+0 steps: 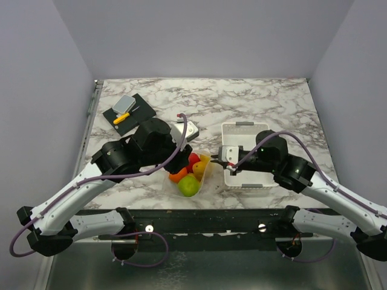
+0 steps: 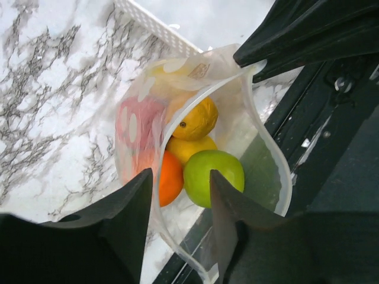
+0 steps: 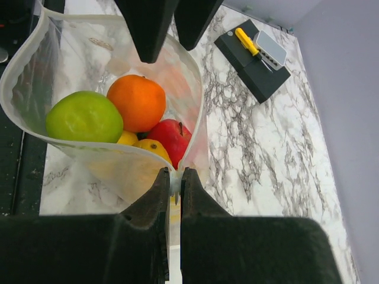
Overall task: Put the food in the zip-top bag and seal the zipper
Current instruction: Adjust the zipper food storage bag at the center of the board.
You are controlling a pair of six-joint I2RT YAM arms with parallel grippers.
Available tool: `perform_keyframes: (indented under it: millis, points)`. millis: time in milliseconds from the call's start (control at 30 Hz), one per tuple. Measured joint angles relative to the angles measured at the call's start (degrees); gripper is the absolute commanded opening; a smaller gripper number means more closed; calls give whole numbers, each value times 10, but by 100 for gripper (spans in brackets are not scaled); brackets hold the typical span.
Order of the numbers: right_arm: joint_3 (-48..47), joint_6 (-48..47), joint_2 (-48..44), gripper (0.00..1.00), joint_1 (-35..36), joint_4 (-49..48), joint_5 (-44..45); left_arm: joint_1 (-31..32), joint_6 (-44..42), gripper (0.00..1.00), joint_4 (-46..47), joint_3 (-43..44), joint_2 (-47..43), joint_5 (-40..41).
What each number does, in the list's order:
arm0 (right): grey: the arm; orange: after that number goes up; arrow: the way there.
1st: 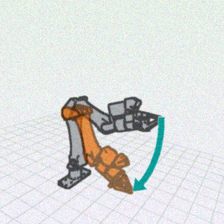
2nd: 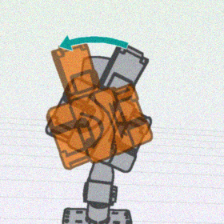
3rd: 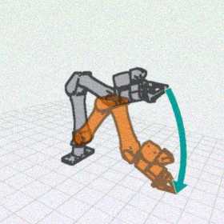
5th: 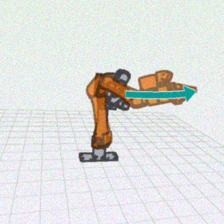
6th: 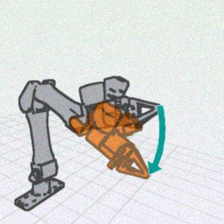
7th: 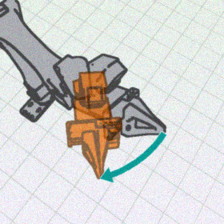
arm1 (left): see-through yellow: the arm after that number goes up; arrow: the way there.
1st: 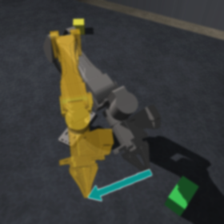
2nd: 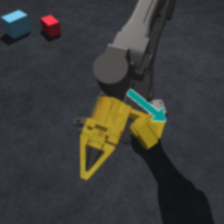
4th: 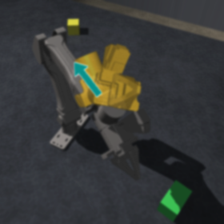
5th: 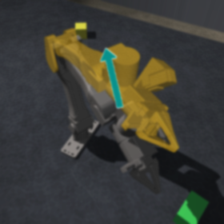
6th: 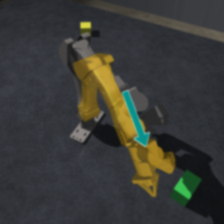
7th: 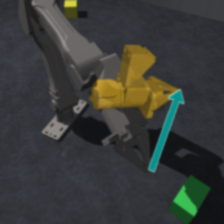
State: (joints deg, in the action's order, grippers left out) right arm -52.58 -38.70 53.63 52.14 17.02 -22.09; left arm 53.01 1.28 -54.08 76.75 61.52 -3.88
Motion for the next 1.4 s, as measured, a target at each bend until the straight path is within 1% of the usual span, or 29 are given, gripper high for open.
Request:
perform_keyframes:
  millis: [133, 233, 567, 733, 1033, 1400]
  points:
    - [-33, 21, 4, 1, 0, 31, -9, 0, -2, 53, 17, 2, -23, -14]
    - [-70, 35, 17, 1, 0, 52, -21, 0, -7, 58, 33, 3, -29, -23]
    - [-182, 79, 75, 1, 0, 151, -62, 0, -41, 58, 88, 13, -35, -60]
    - [-230, 104, 94, 1, 0, 204, -79, 0, -52, 58, 112, 16, -35, -97]
    - [-256, 132, 98, 1, 0, 234, -85, 0, -51, 59, 133, 16, -29, -163]
    - [-286, 158, 133, 1, 0, 245, -87, 0, -41, 59, 166, -9, -24, -202]
